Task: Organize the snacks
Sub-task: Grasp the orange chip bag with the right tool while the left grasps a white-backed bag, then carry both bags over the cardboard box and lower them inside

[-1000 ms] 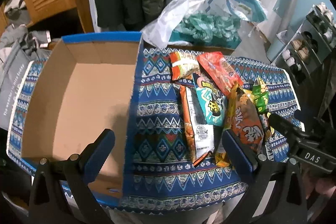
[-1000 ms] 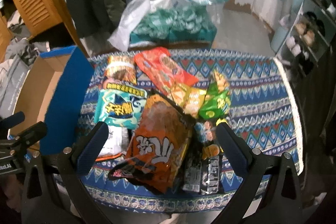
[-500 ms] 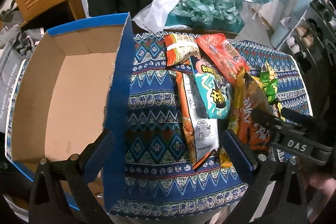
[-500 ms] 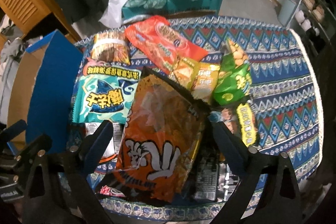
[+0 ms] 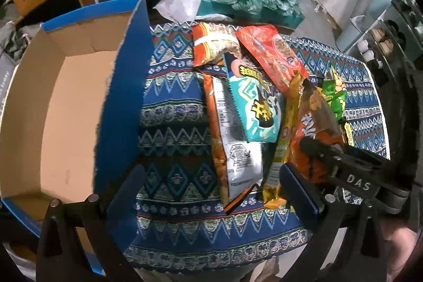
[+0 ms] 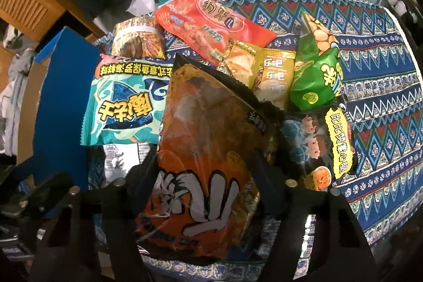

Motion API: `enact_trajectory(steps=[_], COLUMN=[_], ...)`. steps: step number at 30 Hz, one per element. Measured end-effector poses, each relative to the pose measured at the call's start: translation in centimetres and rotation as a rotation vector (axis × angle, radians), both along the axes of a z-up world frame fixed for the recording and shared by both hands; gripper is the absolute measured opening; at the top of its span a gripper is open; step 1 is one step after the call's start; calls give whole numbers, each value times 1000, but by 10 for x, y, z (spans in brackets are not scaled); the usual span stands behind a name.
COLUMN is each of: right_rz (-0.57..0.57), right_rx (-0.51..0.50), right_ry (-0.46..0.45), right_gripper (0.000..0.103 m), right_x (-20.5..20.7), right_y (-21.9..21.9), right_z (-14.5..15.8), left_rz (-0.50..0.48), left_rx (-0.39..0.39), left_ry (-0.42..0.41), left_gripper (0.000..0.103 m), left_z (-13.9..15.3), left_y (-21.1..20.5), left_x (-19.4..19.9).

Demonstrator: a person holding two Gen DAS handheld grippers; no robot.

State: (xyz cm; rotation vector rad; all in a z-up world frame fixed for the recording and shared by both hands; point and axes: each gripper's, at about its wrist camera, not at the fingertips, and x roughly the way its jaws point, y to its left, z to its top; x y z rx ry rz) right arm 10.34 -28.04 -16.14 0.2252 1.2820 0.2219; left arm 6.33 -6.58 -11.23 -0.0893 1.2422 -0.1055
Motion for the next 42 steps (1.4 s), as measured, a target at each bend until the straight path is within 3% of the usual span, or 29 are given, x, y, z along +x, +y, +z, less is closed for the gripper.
enact_trajectory(steps=[2, 7, 18, 22, 24, 25, 27, 28, 32, 37, 42], right_rz=[-6, -13, -24, -23, -24, -23, -21, -19, -10, -2, 17], right_rx=[7, -5, -9, -5, -2, 1, 2, 2, 0, 9, 3], right_ry=[-14, -51, -71, -74, -76, -77, -79, -80, -85, -103, -130], right_gripper=[54, 48, 47, 47, 47, 47, 47, 47, 46, 44, 43], right_x=[-5, -6, -8, -6, -6, -6, -6, -6, -6, -8, -10], right_y=[-3, -10, -24, -25, -26, -27, -27, -27, -25, -20, -11], right_z=[5, 13, 15, 14, 13, 13, 13, 13, 14, 21, 31], left_rz=[-7, -22, -29, -54, -65, -72, -98, -110, -134, -112, -67], left_rx=[4, 19, 73, 129, 148, 153, 169, 158, 156, 183, 153], left_ry=[7, 27, 78, 101, 96, 98, 85, 83, 72, 25, -22], left_gripper=[103, 103, 103, 103, 95, 82, 75, 62, 45, 39, 38], left_z=[-4, -15, -56, -72, -78, -81, -81, -81, -77, -65, -42], left_y=[-4, -15, -38, -48, -50, -50, -53, -54, -54, -48, -28], left_x=[3, 10, 34, 41, 44, 45, 46, 45, 42, 26, 16])
